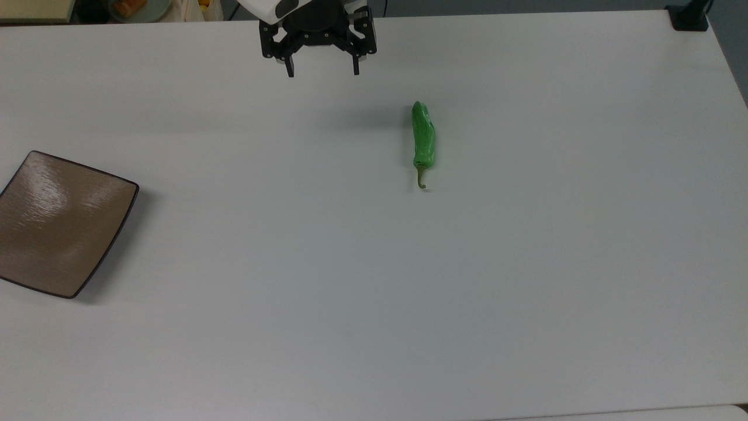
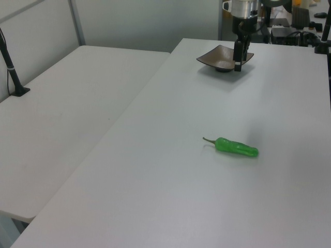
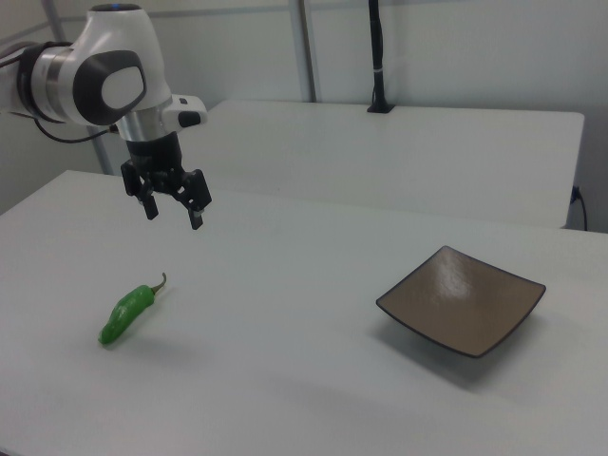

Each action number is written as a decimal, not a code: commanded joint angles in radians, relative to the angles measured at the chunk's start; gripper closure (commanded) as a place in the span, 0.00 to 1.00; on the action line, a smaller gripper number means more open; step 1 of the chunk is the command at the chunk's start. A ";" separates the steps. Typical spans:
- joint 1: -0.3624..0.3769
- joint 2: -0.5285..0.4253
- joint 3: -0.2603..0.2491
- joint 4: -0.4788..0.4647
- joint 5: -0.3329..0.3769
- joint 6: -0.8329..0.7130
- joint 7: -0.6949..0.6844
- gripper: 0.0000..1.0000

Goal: Chili peppers are placed on a ceramic plate

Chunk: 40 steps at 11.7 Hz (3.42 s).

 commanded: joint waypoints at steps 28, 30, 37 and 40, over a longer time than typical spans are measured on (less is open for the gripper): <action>0.144 0.178 0.125 -0.232 0.032 0.416 0.177 0.00; 0.144 0.203 0.137 -0.232 0.032 0.427 0.177 0.00; 0.144 0.243 0.150 -0.252 0.025 0.455 0.194 0.39; 0.144 0.243 0.150 -0.249 0.014 0.453 0.200 0.88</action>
